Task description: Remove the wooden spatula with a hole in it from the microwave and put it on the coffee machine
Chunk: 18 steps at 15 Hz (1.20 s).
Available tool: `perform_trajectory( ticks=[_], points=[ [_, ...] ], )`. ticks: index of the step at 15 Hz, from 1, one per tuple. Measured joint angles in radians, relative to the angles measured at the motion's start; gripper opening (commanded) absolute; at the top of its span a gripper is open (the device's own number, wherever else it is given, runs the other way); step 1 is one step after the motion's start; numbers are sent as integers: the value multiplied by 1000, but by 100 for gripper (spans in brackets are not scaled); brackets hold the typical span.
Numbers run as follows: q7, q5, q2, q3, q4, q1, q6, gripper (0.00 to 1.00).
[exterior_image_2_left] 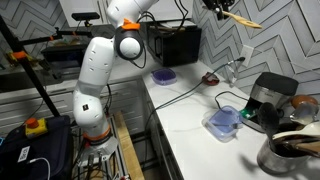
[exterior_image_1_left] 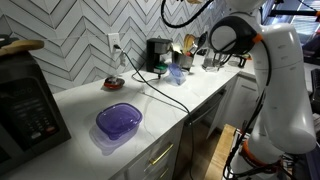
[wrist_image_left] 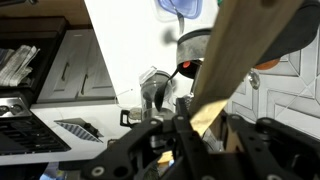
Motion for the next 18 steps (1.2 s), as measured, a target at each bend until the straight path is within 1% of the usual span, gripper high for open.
perform_trajectory(
  ticks=[1, 3, 6, 8, 9, 11, 12, 14, 15, 18],
  points=[
    [-8, -14, 16, -12, -5, 3, 25, 6],
    [-3, -61, 75, -47, -24, -3, 116, 6],
    [24, -120, 197, -96, -56, -38, 246, 6],
    [25, -125, 274, -102, -75, -66, 306, 6],
    [23, -109, 304, -95, -76, -80, 328, 24],
    [17, -51, 334, -66, -66, -109, 347, 24],
    [13, -40, 335, -59, -62, -116, 348, 6],
    [7, -33, 333, -58, -53, -118, 348, 6],
    [7, -33, 334, -62, -53, -116, 376, 6],
    [6, -20, 345, -62, -60, -118, 588, 6]
  ],
)
